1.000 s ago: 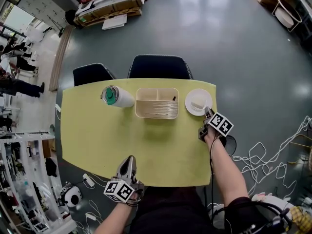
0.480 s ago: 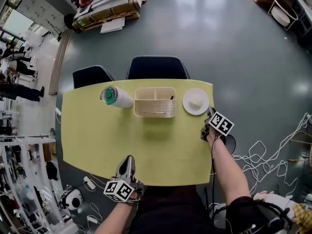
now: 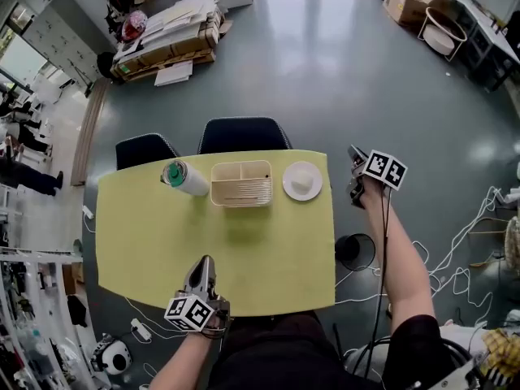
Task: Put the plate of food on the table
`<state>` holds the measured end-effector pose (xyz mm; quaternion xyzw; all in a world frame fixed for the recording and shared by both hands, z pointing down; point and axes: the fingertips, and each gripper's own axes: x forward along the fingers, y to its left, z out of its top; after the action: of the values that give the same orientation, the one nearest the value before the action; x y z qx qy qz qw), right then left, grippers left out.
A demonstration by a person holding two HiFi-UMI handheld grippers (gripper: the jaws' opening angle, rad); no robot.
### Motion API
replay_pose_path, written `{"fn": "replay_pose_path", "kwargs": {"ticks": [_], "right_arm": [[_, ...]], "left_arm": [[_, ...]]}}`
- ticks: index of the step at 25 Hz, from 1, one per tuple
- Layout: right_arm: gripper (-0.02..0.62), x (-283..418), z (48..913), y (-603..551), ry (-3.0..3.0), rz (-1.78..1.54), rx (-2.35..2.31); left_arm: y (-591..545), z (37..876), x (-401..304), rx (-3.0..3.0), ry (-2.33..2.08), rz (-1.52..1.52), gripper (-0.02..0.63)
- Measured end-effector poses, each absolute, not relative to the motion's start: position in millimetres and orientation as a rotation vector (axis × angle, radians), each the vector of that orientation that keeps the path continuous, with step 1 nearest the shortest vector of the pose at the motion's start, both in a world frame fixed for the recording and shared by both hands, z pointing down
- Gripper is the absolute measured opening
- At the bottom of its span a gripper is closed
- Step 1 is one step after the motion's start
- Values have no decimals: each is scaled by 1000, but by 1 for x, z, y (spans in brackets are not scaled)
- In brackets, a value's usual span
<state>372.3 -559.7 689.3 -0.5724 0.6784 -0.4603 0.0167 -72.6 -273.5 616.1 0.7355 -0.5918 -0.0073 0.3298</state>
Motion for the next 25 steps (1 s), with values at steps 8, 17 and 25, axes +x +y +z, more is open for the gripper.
{"fn": "replay_pose_path", "kwargs": {"ticks": [8, 17, 25], "right_arm": [[77, 363, 497, -526, 2292, -903, -1698], [63, 272, 381, -361, 2439, -483, -1571], [59, 203, 387, -270, 2602, -360, -1581]], "left_arm": [[-296, 546, -49, 2067, -1509, -124, 9], [-304, 452, -22, 2309, -1462, -178, 9], [-270, 421, 5, 2453, -1371, -162, 9]]}}
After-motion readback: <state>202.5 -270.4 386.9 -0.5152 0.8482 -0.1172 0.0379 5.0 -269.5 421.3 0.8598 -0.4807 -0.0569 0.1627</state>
